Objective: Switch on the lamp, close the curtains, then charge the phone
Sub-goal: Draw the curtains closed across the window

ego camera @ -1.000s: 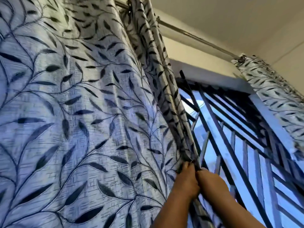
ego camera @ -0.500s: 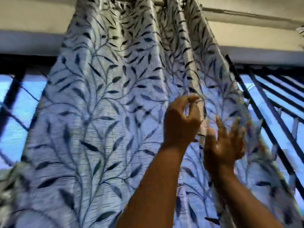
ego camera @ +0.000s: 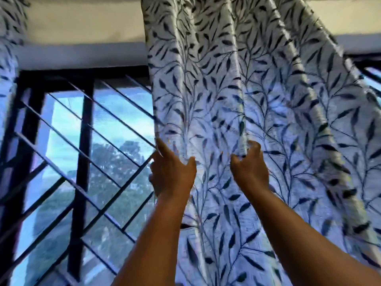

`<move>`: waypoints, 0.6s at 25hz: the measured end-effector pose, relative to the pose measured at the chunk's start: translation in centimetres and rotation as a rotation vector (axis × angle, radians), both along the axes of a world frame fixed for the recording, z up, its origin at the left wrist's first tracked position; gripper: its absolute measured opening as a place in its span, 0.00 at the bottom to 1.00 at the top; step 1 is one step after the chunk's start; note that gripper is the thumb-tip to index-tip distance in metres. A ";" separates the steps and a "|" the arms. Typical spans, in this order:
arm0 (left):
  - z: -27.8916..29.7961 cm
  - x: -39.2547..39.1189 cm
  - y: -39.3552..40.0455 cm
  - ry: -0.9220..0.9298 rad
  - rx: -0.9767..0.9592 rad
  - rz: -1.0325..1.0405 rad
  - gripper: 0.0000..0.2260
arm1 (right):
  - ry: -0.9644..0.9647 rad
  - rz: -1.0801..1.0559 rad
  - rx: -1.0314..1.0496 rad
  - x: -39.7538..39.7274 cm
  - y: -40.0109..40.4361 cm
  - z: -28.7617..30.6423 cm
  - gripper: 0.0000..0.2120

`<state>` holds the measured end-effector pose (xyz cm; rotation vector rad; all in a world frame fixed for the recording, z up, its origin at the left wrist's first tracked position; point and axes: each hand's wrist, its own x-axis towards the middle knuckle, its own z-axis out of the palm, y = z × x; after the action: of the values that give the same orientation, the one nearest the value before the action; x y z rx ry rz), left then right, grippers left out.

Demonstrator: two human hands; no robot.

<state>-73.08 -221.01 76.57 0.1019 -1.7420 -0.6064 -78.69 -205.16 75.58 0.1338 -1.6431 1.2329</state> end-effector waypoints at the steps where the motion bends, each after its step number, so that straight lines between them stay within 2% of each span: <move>1: -0.5 0.1 -0.6 -0.040 -0.030 -0.011 0.38 | -0.021 -0.009 0.014 0.0 0.1 -0.2 0.21; 3: -1.3 0.7 -1.0 -0.115 -0.098 0.001 0.22 | -0.048 -0.036 0.060 0.5 0.7 -0.9 0.13; 5: -1.9 1.5 -0.3 -0.151 -0.129 -0.001 0.15 | -0.081 -0.039 0.068 1.0 2.1 -1.6 0.10; 10: -2.8 1.8 4.3 -0.181 -0.254 0.016 0.15 | -0.144 -0.146 0.159 1.8 6.7 -2.6 0.10; 15: -2.4 1.0 10.9 -0.200 -0.212 -0.033 0.15 | -0.112 -0.213 0.255 2.4 12.2 -2.7 0.14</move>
<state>-72.11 -210.14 74.15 -0.0153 -1.9946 -0.4436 -76.29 -192.98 72.88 0.0466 -1.8565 0.8815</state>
